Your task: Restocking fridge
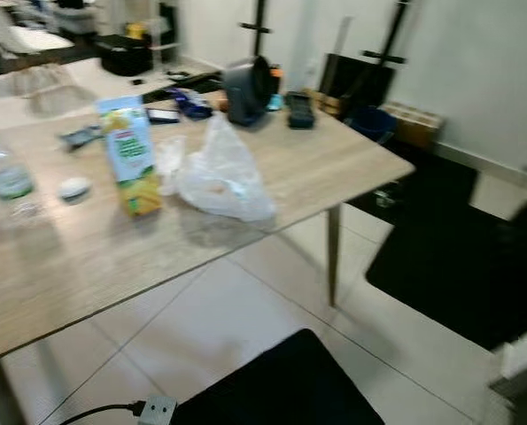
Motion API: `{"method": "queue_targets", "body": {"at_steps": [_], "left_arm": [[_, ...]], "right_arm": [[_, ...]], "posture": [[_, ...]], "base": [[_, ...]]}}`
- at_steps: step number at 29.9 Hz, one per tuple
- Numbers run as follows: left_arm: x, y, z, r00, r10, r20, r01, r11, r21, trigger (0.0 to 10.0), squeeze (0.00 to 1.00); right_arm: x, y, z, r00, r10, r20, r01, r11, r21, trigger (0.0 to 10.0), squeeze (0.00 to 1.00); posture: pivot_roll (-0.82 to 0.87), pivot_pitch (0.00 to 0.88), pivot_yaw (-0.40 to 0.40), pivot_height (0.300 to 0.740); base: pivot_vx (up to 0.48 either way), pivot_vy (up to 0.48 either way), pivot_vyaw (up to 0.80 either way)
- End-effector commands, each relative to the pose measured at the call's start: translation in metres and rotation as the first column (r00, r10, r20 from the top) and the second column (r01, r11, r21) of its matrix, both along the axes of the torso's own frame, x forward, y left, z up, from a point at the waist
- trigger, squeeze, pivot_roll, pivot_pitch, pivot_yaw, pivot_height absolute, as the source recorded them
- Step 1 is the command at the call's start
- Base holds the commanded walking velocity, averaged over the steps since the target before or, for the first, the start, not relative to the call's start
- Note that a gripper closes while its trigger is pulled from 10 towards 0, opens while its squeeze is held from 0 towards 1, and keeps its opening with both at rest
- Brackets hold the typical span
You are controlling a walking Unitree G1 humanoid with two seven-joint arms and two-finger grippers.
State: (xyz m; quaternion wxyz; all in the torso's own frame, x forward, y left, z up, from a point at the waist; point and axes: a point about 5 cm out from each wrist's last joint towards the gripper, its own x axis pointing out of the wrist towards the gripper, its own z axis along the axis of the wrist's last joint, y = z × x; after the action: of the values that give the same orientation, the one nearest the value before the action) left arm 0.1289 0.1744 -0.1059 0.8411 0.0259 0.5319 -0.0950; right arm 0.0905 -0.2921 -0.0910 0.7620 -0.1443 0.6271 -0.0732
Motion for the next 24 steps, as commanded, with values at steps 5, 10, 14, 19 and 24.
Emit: {"method": "queue_targets", "body": {"at_steps": [5,10,14,19,24], "left_arm": [[-0.0108,-0.0065,-0.0042,0.999,-0.021,-0.050,0.020,1.000,-0.010,10.0,0.00],[-0.0112,-0.0054,-0.0043,0.998,-0.024,-0.050,0.024,1.000,-0.002,10.0,0.00],[-0.0133,-0.0024,-0.0048,0.998,-0.029,-0.056,0.030,0.999,0.015,10.0,0.00],[-0.0134,0.0003,-0.0046,0.998,-0.024,-0.057,0.025,0.999,0.020,10.0,0.00],[-0.0113,0.0027,-0.0036,0.998,-0.025,-0.054,0.026,1.000,0.012,10.0,0.00]], "right_arm": [[0.0007,0.0034,-0.0012,1.000,-0.006,0.003,0.006,1.000,0.006,10.0,0.00],[0.0020,0.0051,-0.0015,1.000,-0.002,0.004,0.002,1.000,0.010,10.0,0.00],[0.0045,0.0074,-0.0018,1.000,0.004,0.007,-0.004,1.000,0.014,10.0,0.00],[0.0068,0.0090,-0.0018,1.000,0.008,0.012,-0.008,1.000,0.016,10.0,0.00],[0.0085,0.0107,-0.0021,1.000,0.012,0.014,-0.012,1.000,0.020,10.0,0.00]], "posture": [[0.01,0.000,-0.054,0.740],[0.03,0.000,-0.055,0.740],[0.03,0.000,-0.054,0.740],[0.03,0.000,-0.052,0.740],[0.03,0.000,-0.054,0.740]], "base": [[0.000,0.000,-0.78],[0.000,0.000,-0.78],[0.000,0.000,-0.78],[0.000,0.000,-0.78],[0.000,-0.094,-0.78]]}}
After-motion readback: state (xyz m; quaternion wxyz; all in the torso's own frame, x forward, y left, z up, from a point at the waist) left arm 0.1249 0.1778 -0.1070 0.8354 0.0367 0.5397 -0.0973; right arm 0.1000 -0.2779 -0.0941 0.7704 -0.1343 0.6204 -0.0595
